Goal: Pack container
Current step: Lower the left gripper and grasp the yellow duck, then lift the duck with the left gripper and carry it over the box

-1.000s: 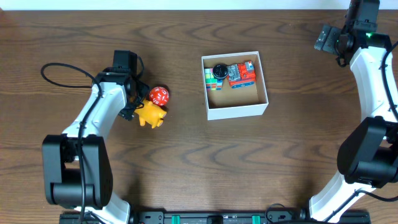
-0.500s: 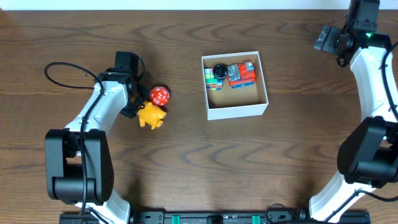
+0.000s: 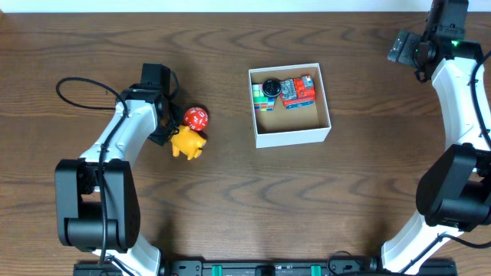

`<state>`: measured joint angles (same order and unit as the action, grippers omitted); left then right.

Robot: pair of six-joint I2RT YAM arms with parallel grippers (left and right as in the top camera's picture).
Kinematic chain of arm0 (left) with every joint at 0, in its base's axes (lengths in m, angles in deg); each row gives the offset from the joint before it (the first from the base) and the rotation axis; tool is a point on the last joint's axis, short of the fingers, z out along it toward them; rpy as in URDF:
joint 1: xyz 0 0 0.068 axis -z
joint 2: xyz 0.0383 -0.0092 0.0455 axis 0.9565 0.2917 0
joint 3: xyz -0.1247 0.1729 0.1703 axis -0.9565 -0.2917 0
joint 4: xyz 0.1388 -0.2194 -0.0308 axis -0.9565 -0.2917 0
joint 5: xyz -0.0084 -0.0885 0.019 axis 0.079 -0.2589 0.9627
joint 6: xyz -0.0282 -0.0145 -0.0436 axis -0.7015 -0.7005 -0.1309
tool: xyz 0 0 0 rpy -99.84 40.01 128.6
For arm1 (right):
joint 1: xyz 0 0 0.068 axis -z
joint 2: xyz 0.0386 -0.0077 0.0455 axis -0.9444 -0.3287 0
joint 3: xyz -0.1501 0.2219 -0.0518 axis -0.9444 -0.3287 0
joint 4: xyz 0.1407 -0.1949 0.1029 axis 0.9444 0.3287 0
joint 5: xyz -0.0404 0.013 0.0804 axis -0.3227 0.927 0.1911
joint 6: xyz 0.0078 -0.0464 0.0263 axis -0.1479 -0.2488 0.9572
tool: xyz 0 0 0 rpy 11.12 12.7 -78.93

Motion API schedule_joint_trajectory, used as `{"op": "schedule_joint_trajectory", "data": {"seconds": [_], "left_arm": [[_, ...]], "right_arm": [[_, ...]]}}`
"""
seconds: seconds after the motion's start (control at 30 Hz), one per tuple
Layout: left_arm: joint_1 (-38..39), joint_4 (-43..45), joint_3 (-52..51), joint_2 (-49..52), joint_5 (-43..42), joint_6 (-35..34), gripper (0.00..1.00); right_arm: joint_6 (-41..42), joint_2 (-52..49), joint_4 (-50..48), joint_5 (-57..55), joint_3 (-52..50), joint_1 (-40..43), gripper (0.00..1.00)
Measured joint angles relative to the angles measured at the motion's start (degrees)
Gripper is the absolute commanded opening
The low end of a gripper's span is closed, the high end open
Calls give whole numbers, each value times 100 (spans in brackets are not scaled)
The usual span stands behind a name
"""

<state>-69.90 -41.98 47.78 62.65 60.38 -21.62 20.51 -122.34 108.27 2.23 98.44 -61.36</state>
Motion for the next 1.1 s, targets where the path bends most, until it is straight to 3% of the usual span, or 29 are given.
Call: {"op": "schedule_joint_trajectory", "data": {"seconds": [0.23, 0.47, 0.63, 0.9, 1.1], "left_arm": [[-9, -232, -2, -343, -72, 986, 14], [-9, -9, 31, -1574, -293, 1624, 11], [-2, 1250, 59, -1965, -1073, 2264, 6], [179, 4638, 111, -1895, -2422, 3388, 6], [461, 5711, 114, -1657, -2769, 4028, 6]], "right_arm": [[-2, 0, 0, 0, 0, 2, 99], [-2, 0, 0, 0, 0, 0, 99], [-2, 0, 2, -2, 0, 2, 99], [-2, 0, 2, 0, 0, 2, 99], [-2, 0, 2, -2, 0, 0, 99]]}}
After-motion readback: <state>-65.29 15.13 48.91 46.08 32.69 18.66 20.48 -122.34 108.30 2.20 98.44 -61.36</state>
